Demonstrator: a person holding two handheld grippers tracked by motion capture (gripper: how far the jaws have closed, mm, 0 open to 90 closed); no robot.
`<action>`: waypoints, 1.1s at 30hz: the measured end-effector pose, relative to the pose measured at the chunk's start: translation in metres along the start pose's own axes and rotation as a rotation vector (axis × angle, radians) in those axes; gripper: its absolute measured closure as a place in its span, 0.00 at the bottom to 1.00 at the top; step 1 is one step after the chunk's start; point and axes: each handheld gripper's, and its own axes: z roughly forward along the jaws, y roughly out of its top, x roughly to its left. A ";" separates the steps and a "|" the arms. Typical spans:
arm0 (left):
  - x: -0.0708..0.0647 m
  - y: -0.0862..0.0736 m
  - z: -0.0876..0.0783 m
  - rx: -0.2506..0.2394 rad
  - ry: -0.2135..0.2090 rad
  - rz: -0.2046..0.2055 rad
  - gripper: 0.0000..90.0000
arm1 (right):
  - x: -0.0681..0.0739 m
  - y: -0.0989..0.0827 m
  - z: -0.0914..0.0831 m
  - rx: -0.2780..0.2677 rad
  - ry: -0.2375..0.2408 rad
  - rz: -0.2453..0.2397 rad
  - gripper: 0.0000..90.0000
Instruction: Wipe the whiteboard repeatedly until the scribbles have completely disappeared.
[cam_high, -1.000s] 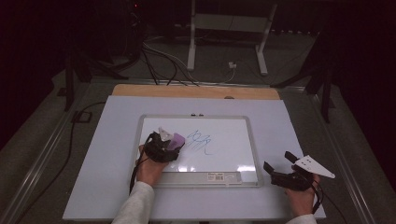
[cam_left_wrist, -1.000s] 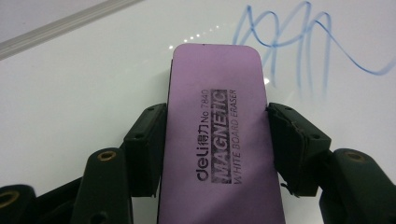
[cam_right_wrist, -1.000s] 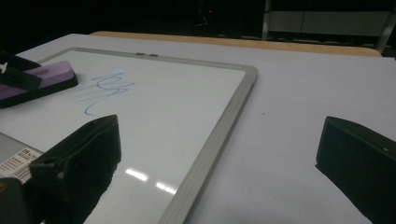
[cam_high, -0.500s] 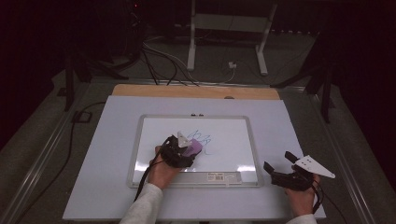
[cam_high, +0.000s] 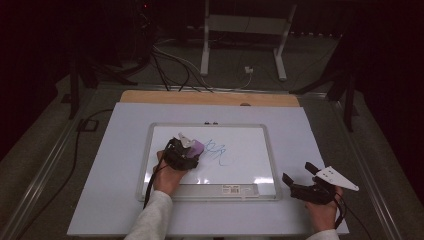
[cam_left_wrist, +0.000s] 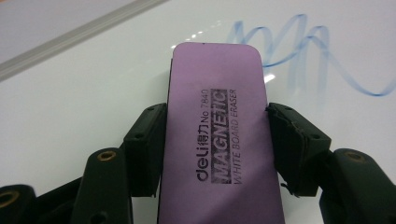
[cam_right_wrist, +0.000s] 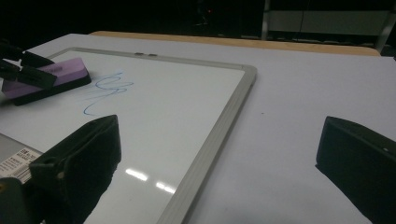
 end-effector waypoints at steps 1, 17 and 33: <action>-0.005 0.001 0.000 -0.003 -0.011 0.014 0.47 | 0.000 0.000 0.000 0.000 0.000 0.001 0.00; 0.007 0.000 -0.002 0.016 0.029 0.006 0.47 | -0.002 0.000 -0.002 -0.001 -0.007 0.007 0.00; -0.026 0.005 0.002 0.000 -0.098 0.039 0.47 | -0.001 0.000 -0.001 0.000 -0.004 0.003 0.00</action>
